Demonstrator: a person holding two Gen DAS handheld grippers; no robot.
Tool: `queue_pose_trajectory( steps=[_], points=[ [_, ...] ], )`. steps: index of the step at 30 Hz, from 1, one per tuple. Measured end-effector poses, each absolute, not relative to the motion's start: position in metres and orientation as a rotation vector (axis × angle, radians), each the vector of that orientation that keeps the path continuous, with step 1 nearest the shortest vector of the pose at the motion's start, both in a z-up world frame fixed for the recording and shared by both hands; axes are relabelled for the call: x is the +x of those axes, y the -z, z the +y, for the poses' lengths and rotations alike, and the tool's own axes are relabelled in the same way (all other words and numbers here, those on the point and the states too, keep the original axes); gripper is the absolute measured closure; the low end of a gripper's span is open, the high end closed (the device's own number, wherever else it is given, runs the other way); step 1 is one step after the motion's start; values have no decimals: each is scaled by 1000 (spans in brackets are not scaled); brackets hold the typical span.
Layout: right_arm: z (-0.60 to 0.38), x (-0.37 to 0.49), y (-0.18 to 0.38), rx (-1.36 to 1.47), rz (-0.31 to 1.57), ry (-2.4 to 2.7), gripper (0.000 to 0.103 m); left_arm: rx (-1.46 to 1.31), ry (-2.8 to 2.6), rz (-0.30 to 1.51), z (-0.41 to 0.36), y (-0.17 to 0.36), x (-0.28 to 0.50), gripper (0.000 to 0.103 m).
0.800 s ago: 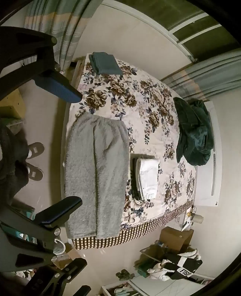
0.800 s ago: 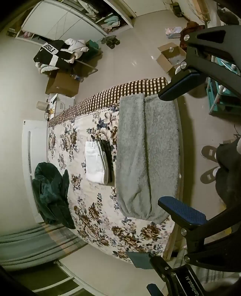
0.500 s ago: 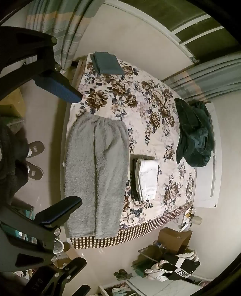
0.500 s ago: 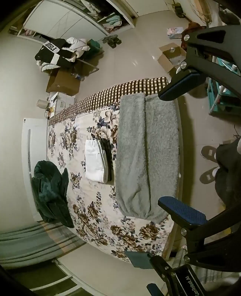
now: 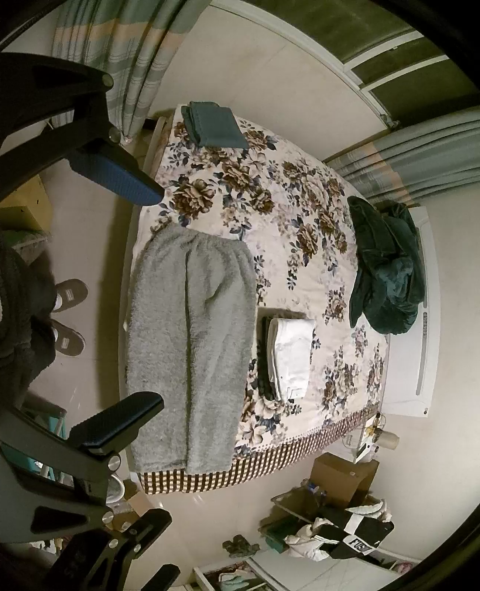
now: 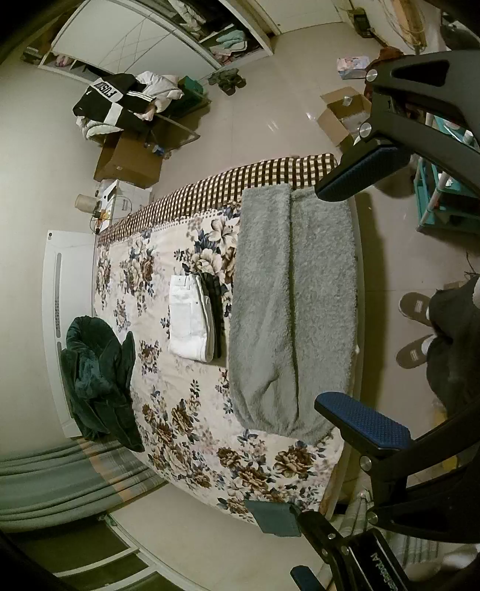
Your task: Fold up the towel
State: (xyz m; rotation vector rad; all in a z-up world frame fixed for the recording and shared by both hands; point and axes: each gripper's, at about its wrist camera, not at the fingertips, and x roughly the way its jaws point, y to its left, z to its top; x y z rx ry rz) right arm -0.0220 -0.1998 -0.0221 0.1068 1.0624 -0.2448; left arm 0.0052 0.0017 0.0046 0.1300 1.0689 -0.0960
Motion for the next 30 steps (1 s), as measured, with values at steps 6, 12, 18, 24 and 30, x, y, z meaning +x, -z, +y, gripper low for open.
queue_pose_trajectory(
  steps=[6,12,18,24,30],
  points=[
    [-196,-23,22,105,1062,244,0,126,98,1067,0,-4,3,0],
    [-196,-23,23,103,1064,244,0,124,99,1069,0,-4,4,0],
    [-198,-24,22,106,1063,241,0,119,97,1066,0,-4,3,0],
    [-198,-24,21,102,1064,240,0,118,97,1064,1,-5,1,0],
    [-200,-25,21,104,1063,239,0,114,97,1066,2,-5,1,0]
  ],
)
